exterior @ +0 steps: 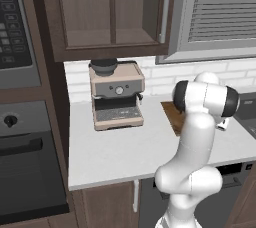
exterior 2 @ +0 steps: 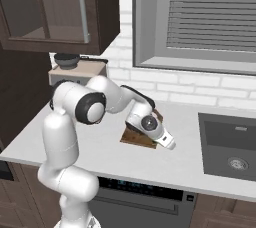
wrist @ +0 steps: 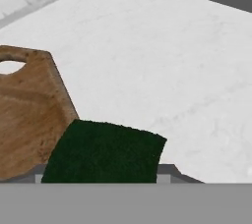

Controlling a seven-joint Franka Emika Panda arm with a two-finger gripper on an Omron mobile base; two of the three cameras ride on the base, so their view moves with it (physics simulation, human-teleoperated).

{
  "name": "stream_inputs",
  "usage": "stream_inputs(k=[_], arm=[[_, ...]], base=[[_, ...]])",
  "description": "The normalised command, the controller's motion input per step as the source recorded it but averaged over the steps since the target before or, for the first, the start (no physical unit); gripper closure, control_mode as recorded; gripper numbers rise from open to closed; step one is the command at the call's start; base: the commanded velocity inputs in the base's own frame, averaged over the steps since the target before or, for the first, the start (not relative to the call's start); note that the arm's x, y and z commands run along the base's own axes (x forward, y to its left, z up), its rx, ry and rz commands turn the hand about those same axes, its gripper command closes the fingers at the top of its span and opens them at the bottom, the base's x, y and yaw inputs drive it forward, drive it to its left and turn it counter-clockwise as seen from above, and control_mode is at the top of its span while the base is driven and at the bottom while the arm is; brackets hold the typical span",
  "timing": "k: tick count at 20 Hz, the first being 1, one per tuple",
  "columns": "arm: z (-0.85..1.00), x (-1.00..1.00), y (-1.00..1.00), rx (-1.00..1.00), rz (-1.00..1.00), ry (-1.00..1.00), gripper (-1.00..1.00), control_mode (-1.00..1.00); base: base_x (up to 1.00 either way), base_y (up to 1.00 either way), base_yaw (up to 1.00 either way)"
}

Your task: Pick up the sponge from the counter and clean the cutting board by briefly scrubbing or pressing down on the cutting board. Once finished, release the sponge.

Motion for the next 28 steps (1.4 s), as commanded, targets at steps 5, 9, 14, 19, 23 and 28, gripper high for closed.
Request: stream_inputs(k=[5,9,14,19,23,28], arm=[[-0.69,-1.00,0.00,0.00,0.00,0.00,1.00,-1.00],[-0.69,-1.00,0.00,0.00,0.00,0.00,1.00,-1.00],[-0.21,-1.00,-0.09,0.01,0.00,-0.03,1.00,-1.00],[0.39,-0.92,-0.32,0.01,0.00,-0.03,1.00,-1.00],[-0.07,-0.05,-0.04,0.00,0.01,0.13,1.00,-1.00],[-0.53,0.02,0.00,0.00,0.03,0.09,1.00,-1.00]], base=[[0.00,0.00,0.00],[0.00,0.00,0.00],[0.00,0.00,0.00],[0.00,0.00,0.00],[0.00,0.00,0.00],[0.00,0.00,0.00]])
